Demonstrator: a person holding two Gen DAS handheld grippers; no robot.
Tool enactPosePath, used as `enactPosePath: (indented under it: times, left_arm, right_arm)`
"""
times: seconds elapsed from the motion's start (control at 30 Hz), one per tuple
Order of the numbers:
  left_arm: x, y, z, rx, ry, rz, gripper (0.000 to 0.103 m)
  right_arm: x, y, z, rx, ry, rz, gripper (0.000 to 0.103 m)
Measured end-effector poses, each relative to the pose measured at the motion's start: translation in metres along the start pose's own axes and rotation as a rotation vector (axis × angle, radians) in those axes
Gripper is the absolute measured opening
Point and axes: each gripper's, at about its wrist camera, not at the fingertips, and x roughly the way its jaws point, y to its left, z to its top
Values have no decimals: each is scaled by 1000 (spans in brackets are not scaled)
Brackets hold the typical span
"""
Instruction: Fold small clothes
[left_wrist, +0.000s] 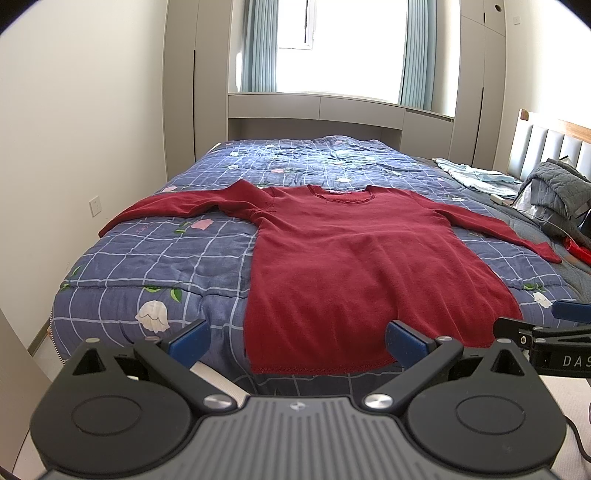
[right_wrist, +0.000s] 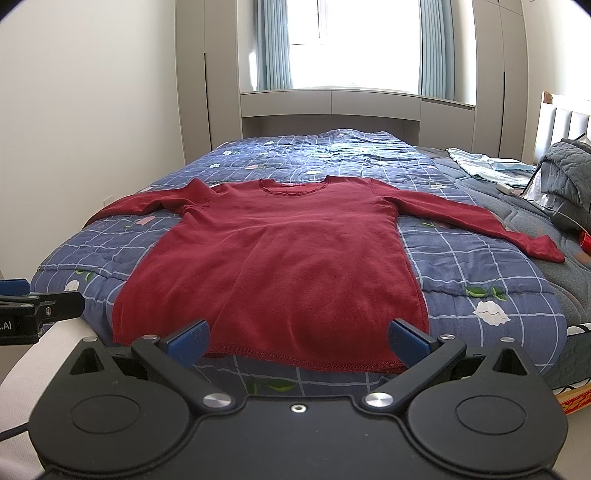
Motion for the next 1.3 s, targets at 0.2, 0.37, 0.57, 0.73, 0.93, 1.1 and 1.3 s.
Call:
enactPosePath:
  times: [0.2,0.37,0.57,0.73,0.93,1.1,1.3]
  left_arm:
    - [0,0,0,0,0,0,103]
    - [0,0,0,0,0,0,103]
    - [0,0,0,1,2,-1,103]
    - [0,1,1,3,8,-8,103]
    - [21,7,13,-8,64,-24,103]
    - [51,11,44,-21,81,21,103]
    - [102,-5,97,-4,58,47,103]
  right_arm:
    - [0,0,0,0,0,0,103]
    - [0,1,0,-1,0,-1,103]
    - [0,1,0,-1,0,-1,103]
    - [0,2,0,-3,2,-1,103]
    - [10,-1,4,-4,62,3,103]
    - [33,-13,22,1,98,-41,103]
    - [74,-36,57,-20,83,-126,103]
